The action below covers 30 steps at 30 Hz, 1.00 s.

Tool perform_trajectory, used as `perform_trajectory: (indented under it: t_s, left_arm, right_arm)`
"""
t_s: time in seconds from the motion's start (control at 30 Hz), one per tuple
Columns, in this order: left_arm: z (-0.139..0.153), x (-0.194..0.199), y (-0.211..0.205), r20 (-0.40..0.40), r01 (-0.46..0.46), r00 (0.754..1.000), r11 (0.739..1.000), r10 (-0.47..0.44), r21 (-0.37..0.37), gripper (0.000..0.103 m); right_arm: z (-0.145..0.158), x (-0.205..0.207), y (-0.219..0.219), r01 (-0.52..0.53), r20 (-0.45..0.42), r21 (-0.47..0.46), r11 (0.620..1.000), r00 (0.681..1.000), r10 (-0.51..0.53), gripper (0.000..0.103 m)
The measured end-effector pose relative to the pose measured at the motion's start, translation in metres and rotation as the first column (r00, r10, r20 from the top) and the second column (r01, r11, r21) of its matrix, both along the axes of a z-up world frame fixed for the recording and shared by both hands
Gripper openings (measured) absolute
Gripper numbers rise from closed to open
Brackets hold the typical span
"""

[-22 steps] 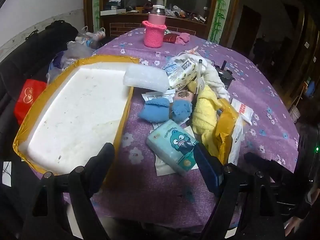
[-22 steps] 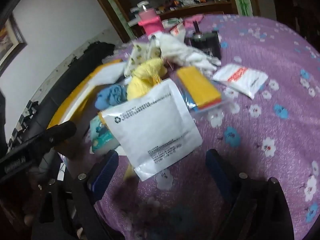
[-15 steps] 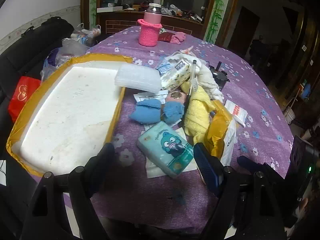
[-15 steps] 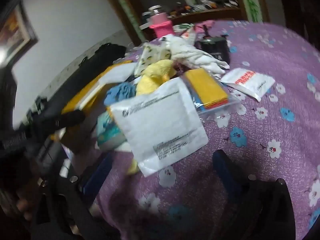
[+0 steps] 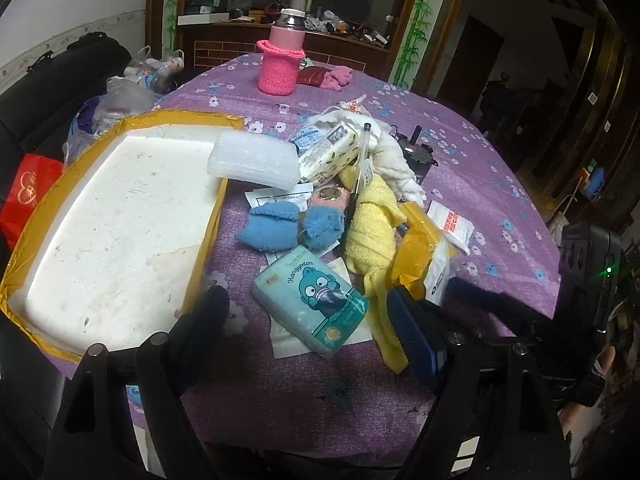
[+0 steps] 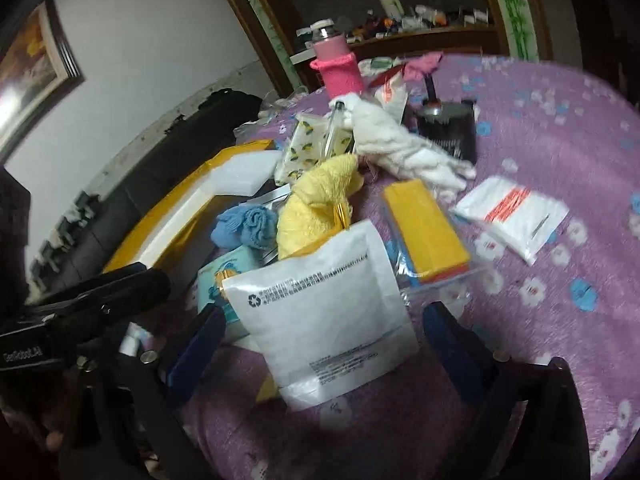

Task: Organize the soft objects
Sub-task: 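Grasp the yellow snack packet with the left tool while the right tool grasps the white printed bag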

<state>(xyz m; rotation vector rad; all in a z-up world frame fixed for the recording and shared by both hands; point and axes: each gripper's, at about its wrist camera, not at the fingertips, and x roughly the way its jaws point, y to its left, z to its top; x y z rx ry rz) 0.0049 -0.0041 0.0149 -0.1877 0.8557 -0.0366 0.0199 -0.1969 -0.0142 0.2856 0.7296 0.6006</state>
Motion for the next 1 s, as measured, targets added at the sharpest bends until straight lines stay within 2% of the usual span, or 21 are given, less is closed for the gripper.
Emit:
perform_trajectory:
  t_s: [0.03, 0.07, 0.1, 0.23, 0.27, 0.37, 0.4, 0.47, 0.6, 0.67, 0.73, 0.77, 0.8, 0.83, 0.9, 1.0]
  left_arm:
    - [0.0, 0.002, 0.0, -0.017, 0.001, 1.0, 1.0, -0.001, -0.001, 0.081]
    - [-0.001, 0.003, 0.0, -0.022, 0.009, 1.0, 1.0, -0.009, -0.02, 0.081]
    - [-0.003, 0.004, 0.001, -0.022, 0.015, 1.0, 0.999, -0.016, -0.035, 0.081]
    - [-0.006, 0.01, -0.003, -0.048, 0.039, 0.998, 0.997, -0.042, -0.07, 0.081]
    - [-0.006, 0.012, -0.005, -0.054, 0.041, 0.998, 0.997, -0.044, -0.066, 0.081]
    - [-0.005, 0.013, -0.01, -0.05, 0.071, 0.996, 0.993, -0.076, -0.094, 0.081]
    - [-0.005, 0.015, -0.014, -0.055, 0.076, 0.995, 0.994, -0.08, -0.079, 0.081]
    - [-0.007, 0.02, -0.024, -0.063, 0.104, 0.992, 0.992, -0.108, -0.071, 0.081]
    - [-0.013, 0.034, -0.044, -0.095, 0.175, 0.979, 0.982, -0.181, -0.066, 0.081]
    - [-0.017, 0.04, -0.053, -0.091, 0.199, 0.974, 0.975, -0.208, -0.098, 0.081]
    - [-0.023, 0.043, -0.058, -0.091, 0.207, 0.971, 0.969, -0.22, -0.133, 0.072]
    - [-0.027, 0.046, -0.062, -0.101, 0.213, 0.969, 0.968, -0.227, -0.129, 0.056]
    - [-0.03, 0.046, -0.064, -0.109, 0.21, 0.969, 0.971, -0.223, -0.119, 0.036]
    - [-0.033, 0.047, -0.065, -0.117, 0.202, 0.97, 0.973, -0.214, -0.112, 0.03]
    - [-0.033, 0.042, -0.062, -0.094, 0.198, 0.973, 0.972, -0.21, -0.13, 0.029]
    - [-0.027, 0.034, -0.057, -0.059, 0.211, 0.974, 0.967, -0.221, -0.144, 0.028]
  right_arm:
    - [-0.004, 0.005, 0.0, -0.021, -0.001, 0.045, 0.999, 1.0, 0.021, 0.08]
    - [-0.004, -0.001, -0.005, -0.027, -0.031, 0.049, 0.998, 0.999, 0.028, 0.073]
    - [-0.003, -0.002, -0.012, -0.035, -0.066, 0.071, 0.997, 0.997, 0.04, 0.061]
    - [-0.002, -0.005, -0.021, -0.039, -0.105, 0.072, 0.997, 0.993, 0.047, 0.043]
    - [-0.002, -0.006, -0.025, -0.039, -0.117, 0.089, 0.995, 0.992, 0.05, 0.032]
    - [-0.002, -0.017, -0.03, -0.01, -0.079, 0.063, 0.998, 0.997, 0.015, 0.019]
    - [0.0, -0.021, -0.034, 0.003, -0.065, 0.056, 0.998, 0.998, 0.001, 0.016]
    - [0.004, -0.029, -0.042, 0.024, -0.027, 0.041, 0.999, 0.999, -0.023, 0.014]
    - [0.009, -0.039, -0.064, 0.077, 0.007, 0.077, 0.994, 0.997, -0.078, 0.011]
    - [0.012, -0.043, -0.07, 0.113, 0.016, 0.073, 0.991, 0.993, -0.115, 0.01]
    - [0.013, -0.052, -0.073, 0.137, 0.024, 0.05, 0.989, 0.99, -0.138, 0.01]
    - [0.012, -0.053, -0.075, 0.146, 0.031, 0.052, 0.988, 0.989, -0.148, 0.01]
    - [0.012, -0.055, -0.076, 0.158, 0.029, 0.054, 0.986, 0.987, -0.159, 0.01]
    - [0.012, -0.053, -0.076, 0.16, 0.029, 0.058, 0.985, 0.986, -0.161, 0.01]
    - [0.012, -0.054, -0.074, 0.16, 0.025, 0.044, 0.986, 0.987, -0.161, 0.01]
    - [0.012, -0.047, -0.075, 0.154, 0.068, 0.037, 0.987, 0.985, -0.157, 0.01]
